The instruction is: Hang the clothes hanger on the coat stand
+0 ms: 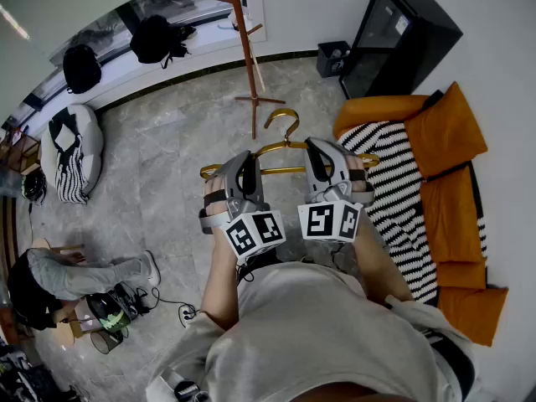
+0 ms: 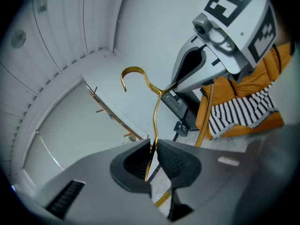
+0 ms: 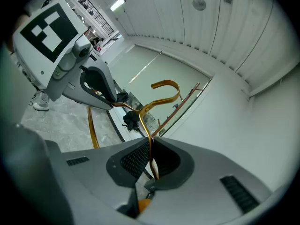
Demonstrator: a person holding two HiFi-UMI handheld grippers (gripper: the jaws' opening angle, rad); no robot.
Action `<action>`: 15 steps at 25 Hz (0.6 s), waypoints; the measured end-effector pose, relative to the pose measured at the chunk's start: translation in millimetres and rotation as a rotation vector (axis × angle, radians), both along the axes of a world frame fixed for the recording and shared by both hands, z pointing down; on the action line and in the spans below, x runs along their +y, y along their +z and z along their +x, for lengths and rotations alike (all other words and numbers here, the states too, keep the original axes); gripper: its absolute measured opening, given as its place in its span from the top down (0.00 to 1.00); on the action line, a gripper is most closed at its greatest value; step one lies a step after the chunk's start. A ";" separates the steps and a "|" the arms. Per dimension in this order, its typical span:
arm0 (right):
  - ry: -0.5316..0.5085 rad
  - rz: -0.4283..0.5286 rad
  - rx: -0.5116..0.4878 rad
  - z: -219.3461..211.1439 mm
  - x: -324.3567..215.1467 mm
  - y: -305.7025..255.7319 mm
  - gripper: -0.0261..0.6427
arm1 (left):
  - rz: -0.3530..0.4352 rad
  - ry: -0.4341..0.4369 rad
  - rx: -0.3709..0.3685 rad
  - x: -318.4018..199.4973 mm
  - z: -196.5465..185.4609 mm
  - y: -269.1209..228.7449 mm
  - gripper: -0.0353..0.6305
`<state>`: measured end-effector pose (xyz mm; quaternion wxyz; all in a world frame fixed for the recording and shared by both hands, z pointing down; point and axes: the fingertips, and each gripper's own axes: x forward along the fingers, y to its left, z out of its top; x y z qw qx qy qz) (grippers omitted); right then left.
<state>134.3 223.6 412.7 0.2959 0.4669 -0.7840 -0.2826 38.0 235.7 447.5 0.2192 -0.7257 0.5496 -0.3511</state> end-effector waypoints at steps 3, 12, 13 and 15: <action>-0.004 0.001 0.001 -2.1 -0.9 4.1 0.94 | -0.002 -0.009 0.002 -1.3 -2.0 4.4 0.87; -0.004 0.011 0.031 -32.2 -21.4 10.0 0.94 | -0.005 -0.023 0.013 -21.8 -31.2 12.1 0.87; 0.000 0.018 0.035 -35.5 -25.1 10.4 0.94 | -0.008 -0.021 0.013 -25.2 -34.4 12.7 0.87; 0.009 0.040 0.042 -41.5 -31.8 12.3 0.94 | -0.005 -0.016 0.016 -31.9 -40.1 15.6 0.87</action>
